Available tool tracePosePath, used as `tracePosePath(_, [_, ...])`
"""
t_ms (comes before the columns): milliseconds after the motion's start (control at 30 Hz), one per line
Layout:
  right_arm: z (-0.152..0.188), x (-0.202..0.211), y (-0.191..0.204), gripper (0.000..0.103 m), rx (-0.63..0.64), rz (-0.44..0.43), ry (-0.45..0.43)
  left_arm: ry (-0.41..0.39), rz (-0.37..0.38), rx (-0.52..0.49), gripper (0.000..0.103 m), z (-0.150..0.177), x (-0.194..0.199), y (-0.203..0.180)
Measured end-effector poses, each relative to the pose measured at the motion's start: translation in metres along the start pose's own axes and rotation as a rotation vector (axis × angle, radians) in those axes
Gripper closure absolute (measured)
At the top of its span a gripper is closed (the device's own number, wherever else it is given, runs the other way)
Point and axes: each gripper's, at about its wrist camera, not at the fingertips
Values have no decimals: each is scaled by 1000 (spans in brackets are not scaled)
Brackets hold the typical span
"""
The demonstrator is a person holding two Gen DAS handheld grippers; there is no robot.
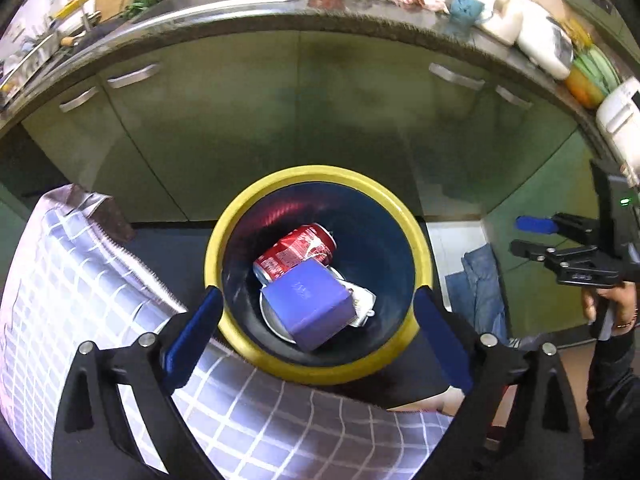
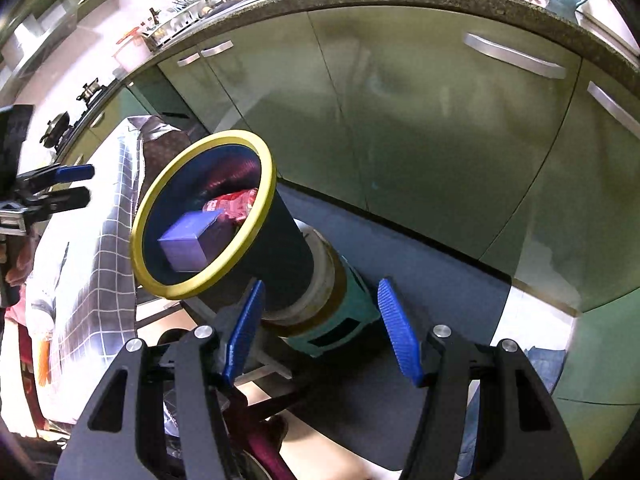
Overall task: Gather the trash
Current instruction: 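Carry the purple box over the bin and open the left gripper, then grasp the clear plastic water bottle with the right gripper and lift it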
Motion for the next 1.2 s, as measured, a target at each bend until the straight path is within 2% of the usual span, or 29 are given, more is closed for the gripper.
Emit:
tracePosePath(200, [-8, 7, 34, 44, 63, -14, -16, -126, -29, 37, 8, 44, 80, -7])
tracePosePath(333, [-21, 21, 77, 44, 157, -9, -47, -224, -79, 111, 7, 97, 145, -1])
tracePosePath(400, [-27, 31, 108, 44, 220, -16, -67, -263, -121, 147, 7, 124, 171, 5])
tracePosePath(533, [-26, 48, 178, 44, 366, -63, -96, -359, -220, 281, 7, 201, 225, 24])
tracePosePath(600, [-23, 56, 223, 43, 457, -112, -96, -389, -257, 351, 7, 236, 243, 33])
tracePosePath(700, [-16, 67, 298, 42, 595, -225, -49, -436, -325, 484, 7, 300, 269, 46])
tracePosePath(833, [-3, 83, 394, 35, 736, -351, 45, -480, -354, 603, 7, 361, 285, 56])
tracePosePath(967, [17, 86, 469, 34, 853, -366, 138, -492, -394, 638, 7, 400, 288, 55])
tracePosePath(1067, [38, 75, 511, 30, 918, -326, 205, -501, -396, 641, 7, 417, 288, 54])
tracePosePath(1200, [54, 54, 546, 29, 967, -214, 258, -497, -401, 637, 7, 432, 286, 54])
Point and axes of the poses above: each gripper's, at about its wrist camera, not at the fingertips, and x roughly against the way its jaws point, y to its left, z to its underside, and after that the axes turned 15 degrees about z, right-handed
